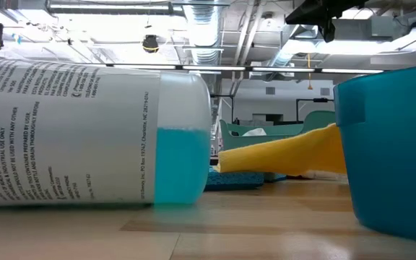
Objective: Pick & Place Kitchen Items
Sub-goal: Put the green towel into the big green bin
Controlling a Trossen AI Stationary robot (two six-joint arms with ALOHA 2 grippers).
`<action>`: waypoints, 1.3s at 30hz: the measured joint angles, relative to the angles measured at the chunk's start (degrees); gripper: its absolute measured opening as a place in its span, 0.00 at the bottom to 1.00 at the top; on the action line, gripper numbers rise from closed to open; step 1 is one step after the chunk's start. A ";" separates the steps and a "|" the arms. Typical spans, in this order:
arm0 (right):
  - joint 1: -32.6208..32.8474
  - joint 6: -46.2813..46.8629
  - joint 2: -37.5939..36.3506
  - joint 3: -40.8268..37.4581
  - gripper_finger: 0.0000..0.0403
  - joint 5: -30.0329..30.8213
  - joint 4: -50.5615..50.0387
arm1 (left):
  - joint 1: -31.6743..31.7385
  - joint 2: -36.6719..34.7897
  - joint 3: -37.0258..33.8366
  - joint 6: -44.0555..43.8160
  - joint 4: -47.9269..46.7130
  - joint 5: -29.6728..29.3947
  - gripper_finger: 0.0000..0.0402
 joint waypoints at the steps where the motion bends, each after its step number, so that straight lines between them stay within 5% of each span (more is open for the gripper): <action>1: 0.00 -0.23 0.01 -0.01 0.00 0.00 0.09 | 0.00 -0.78 0.00 1.34 0.41 0.08 0.00; 12: 0.00 -0.75 0.01 -0.01 0.00 0.00 0.14 | -0.04 -6.39 0.02 7.57 4.12 -3.65 0.00; 31: 0.02 -1.19 0.01 -0.01 0.00 -0.90 0.16 | 0.00 -6.37 0.09 19.05 22.79 -14.26 0.00; 39: 0.02 -1.19 -0.01 0.01 0.00 -0.90 0.14 | 2.24 -6.35 0.11 23.10 28.72 -14.42 0.00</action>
